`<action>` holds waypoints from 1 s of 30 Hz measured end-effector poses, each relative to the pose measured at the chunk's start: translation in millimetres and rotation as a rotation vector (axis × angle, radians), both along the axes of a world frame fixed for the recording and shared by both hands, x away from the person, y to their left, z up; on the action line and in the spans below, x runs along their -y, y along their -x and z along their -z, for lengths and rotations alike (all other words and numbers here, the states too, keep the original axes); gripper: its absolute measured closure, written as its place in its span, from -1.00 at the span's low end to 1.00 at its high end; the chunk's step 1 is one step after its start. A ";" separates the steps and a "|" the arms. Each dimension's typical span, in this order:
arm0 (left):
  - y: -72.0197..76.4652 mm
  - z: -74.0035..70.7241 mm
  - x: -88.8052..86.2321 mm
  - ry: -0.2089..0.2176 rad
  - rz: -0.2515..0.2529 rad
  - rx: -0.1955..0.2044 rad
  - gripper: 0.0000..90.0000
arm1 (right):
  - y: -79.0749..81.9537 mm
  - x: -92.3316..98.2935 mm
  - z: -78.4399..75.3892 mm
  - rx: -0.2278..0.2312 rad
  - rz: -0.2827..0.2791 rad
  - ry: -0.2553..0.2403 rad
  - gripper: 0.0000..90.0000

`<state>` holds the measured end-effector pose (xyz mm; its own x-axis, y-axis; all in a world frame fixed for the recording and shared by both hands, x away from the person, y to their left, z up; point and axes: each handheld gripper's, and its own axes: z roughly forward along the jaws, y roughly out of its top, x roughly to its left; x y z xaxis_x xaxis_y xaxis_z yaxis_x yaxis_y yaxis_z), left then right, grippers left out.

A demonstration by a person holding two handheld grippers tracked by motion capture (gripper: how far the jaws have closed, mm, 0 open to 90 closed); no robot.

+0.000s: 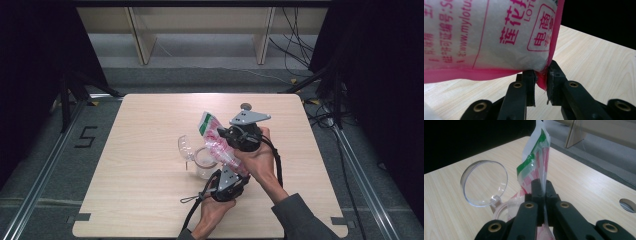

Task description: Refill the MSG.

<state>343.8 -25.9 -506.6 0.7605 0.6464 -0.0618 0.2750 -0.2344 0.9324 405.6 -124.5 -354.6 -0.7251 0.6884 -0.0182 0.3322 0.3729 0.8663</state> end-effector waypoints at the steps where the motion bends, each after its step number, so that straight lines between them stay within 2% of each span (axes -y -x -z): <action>1: -0.1 -0.1 0.1 -0.001 0.002 0.002 0.74 | -0.3 0.3 -0.7 -0.004 -0.003 0.011 1.00; 3: -0.4 -0.6 0.0 -0.005 0.005 0.004 0.74 | -0.9 -2.4 0.6 -0.002 -0.006 0.002 1.00; 4: -1.0 -0.9 -0.3 -0.004 0.010 0.001 0.74 | -0.4 -2.7 -0.5 -0.004 -0.003 0.022 1.00; 5: -1.3 -1.0 -0.6 -0.004 0.013 -0.001 0.74 | -1.6 -3.2 -0.1 0.009 -0.008 0.026 1.00; 7: -1.4 -1.1 -0.8 -0.007 0.014 0.001 0.74 | -1.1 -5.0 0.1 -0.002 -0.005 0.026 1.00; 8: -1.4 -0.6 0.4 0.015 0.005 -0.002 0.75 | -3.1 -5.3 0.8 0.020 -0.013 0.029 1.00; 9: -1.6 -0.6 0.4 0.016 0.005 -0.002 0.74 | -2.1 -5.4 -0.1 -0.005 -0.004 0.033 1.00; 13: -1.5 -0.9 0.8 0.022 0.002 -0.009 0.74 | -5.0 -8.0 1.6 0.017 -0.007 0.040 1.00; 14: -2.0 -0.9 0.6 0.020 0.008 -0.007 0.74 | -3.5 -9.8 2.2 -0.006 0.007 0.029 1.00; 15: -2.3 -0.7 0.4 0.021 0.008 -0.008 0.75 | -4.3 -9.1 1.4 -0.008 -0.004 0.045 1.00; 16: -2.4 -0.7 0.3 0.022 0.008 -0.008 0.74 | -4.6 -10.3 2.2 0.004 0.003 0.040 1.00; 18: -2.6 -1.0 -0.1 0.025 0.011 -0.008 0.74 | -3.9 -11.1 1.6 -0.007 -0.006 0.048 1.00; 19: -2.8 -1.5 -0.4 0.027 0.010 -0.008 0.74 | -4.3 -11.8 1.9 0.006 0.003 0.046 1.00; 22: -3.1 -1.9 -1.2 0.032 0.004 -0.011 0.74 | -6.3 -12.6 0.9 0.016 -0.015 0.059 1.00; 23: -3.1 -1.9 -1.2 0.035 0.005 -0.012 0.74 | -5.6 -14.1 1.4 0.011 -0.003 0.053 1.00; 30: -3.7 -2.2 -2.0 0.035 0.022 -0.005 0.74 | -6.2 -15.8 0.7 0.011 -0.016 0.065 1.00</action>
